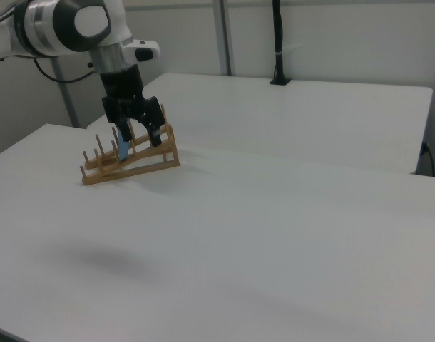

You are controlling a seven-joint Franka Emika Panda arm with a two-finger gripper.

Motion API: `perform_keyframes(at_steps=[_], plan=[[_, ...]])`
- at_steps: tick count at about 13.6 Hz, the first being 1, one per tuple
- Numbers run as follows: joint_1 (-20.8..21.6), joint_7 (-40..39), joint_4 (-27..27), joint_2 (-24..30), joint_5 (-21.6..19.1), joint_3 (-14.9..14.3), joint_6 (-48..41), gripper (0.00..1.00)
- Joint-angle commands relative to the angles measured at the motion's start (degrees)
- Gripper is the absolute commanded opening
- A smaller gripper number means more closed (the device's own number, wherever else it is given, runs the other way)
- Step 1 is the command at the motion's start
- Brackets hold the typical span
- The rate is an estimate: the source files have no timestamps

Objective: Pick plate from plate rack

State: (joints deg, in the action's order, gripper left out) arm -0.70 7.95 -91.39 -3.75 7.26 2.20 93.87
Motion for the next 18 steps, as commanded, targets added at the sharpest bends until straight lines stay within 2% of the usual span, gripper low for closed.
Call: perform_keyframes(at_steps=[1, 13, 18], plan=[[-0.09, -1.09, -1.51, 2.60, -1.55, -0.70, -2.37, 1.00], [0.17, -1.19, -1.51, 2.43, -1.55, -0.53, -1.68, 1.00], [0.61, -1.19, -0.20, 1.64, -3.03, -0.35, -0.62, 1.00]])
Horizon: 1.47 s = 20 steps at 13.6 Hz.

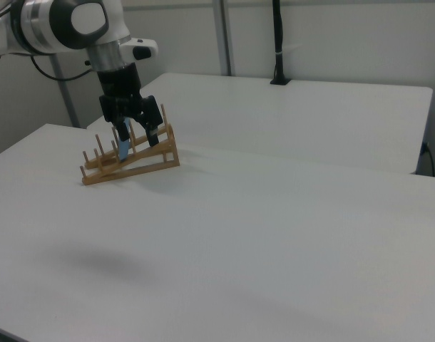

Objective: Pick plate from plate rack

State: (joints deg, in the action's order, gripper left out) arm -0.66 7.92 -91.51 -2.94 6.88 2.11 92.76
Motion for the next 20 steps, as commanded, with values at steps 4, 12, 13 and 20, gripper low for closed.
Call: perform_keyframes(at_steps=[4, 12, 13, 20], plan=[[0.84, -0.72, 0.28, 0.57, -3.98, 0.35, 5.75, 1.00], [14.44, 14.79, 5.29, -9.08, 5.83, 0.26, 21.64, 1.00], [15.59, 18.24, 5.63, -10.23, 8.48, 0.26, 23.93, 1.00], [21.40, 36.17, 7.04, -17.61, 24.12, 0.17, 35.28, 0.90]])
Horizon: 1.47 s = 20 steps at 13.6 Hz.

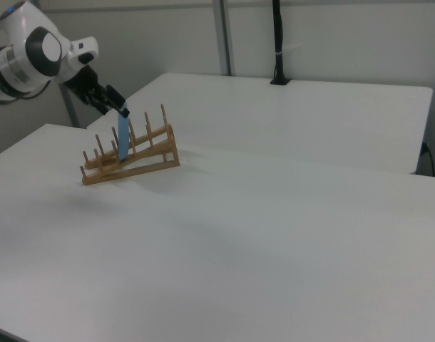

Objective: Pick plate from plate rack
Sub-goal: 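Move the open gripper toward the rim of the blue plate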

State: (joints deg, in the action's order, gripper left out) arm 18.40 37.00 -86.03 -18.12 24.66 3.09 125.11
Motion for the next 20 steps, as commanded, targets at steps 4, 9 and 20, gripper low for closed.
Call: perform_keyframes(at_steps=[4, 9, 20], plan=[[4.27, 18.43, 3.32, -7.26, 17.94, -0.72, 5.85, 0.81], [5.42, 23.38, 4.82, -10.17, 22.54, -0.72, 6.73, 0.74], [6.30, 23.73, 5.79, -11.93, 25.44, -1.07, 7.08, 0.52]])
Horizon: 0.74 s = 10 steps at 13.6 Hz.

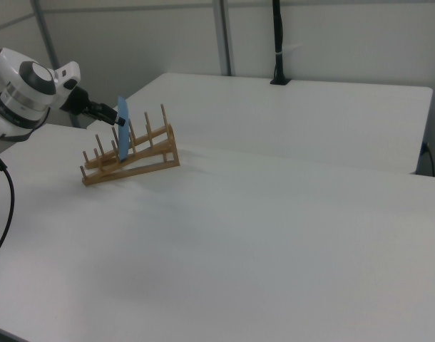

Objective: Pick plate from plate rack
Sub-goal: 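Move the open gripper toward the rim of the blue plate, then lower the gripper onto the plate rim and close it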

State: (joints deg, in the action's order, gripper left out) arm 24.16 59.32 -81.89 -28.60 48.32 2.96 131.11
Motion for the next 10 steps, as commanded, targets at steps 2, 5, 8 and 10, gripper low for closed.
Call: perform_keyframes(at_steps=[2, 5, 8, 10], plan=[[0.54, 1.41, 1.82, -1.90, 1.78, -1.03, 1.07, 0.52], [0.45, 1.41, 1.82, -1.90, 1.87, -1.12, 1.07, 0.38], [0.28, 1.32, 1.82, -1.90, 1.87, -1.20, 2.38, 0.25], [0.19, 1.32, 1.82, -1.90, 2.30, -1.29, 2.57, 0.20]])
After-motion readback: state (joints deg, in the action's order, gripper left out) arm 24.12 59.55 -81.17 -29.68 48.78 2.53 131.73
